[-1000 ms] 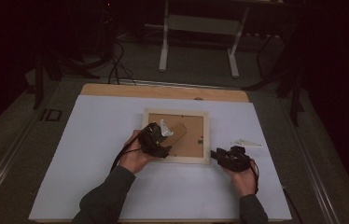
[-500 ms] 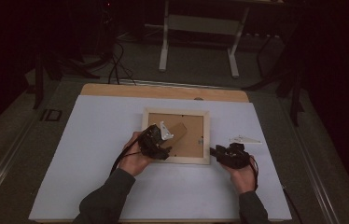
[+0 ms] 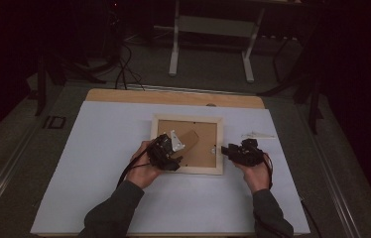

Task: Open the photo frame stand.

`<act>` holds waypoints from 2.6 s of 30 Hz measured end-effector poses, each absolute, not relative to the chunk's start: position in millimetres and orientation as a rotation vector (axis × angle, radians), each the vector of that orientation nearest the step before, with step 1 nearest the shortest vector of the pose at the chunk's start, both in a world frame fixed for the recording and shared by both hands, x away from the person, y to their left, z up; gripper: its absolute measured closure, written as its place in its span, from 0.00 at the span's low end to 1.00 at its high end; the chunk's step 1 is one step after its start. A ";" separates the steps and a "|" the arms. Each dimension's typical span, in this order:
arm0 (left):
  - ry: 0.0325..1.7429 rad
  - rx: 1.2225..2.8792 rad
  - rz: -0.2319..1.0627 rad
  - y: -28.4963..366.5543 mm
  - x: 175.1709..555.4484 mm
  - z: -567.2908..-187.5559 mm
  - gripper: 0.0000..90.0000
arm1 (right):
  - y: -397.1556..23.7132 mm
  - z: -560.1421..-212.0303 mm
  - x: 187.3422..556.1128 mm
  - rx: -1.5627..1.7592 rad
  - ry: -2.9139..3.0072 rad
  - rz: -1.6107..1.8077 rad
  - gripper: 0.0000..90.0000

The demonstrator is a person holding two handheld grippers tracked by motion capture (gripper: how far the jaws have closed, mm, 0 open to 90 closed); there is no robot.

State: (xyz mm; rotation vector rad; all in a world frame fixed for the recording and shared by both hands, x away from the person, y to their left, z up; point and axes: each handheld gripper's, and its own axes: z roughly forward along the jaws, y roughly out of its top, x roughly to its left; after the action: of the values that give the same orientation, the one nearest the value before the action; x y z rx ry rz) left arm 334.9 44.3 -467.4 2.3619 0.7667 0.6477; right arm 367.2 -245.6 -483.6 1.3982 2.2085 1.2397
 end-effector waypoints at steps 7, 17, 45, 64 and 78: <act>0.761 2.354 0.661 43.9 332.9 -467.8 0.41 | -239.8 -481.8 387.2 1.437 2.240 1.258 0.63; 0.750 2.355 0.677 43.6 331.6 -468.2 0.41 | -237.9 -481.9 411.6 1.514 2.250 1.278 0.63; 0.720 2.336 0.708 44.2 328.6 -469.9 0.41 | -243.6 -486.6 432.0 1.633 2.283 1.378 0.64; 0.773 2.319 0.553 53.5 338.6 -471.5 0.38 | -246.8 -483.7 427.2 1.633 2.269 1.378 0.67; 0.876 2.190 0.274 70.2 352.6 -470.0 0.34 | -246.5 -481.9 424.5 1.615 2.269 1.370 0.66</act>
State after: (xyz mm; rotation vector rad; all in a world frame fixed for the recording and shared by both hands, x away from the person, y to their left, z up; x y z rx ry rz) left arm 352.6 70.2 -470.0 2.1905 0.8763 0.2738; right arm 424.5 -246.5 -481.9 1.6155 2.2692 1.3697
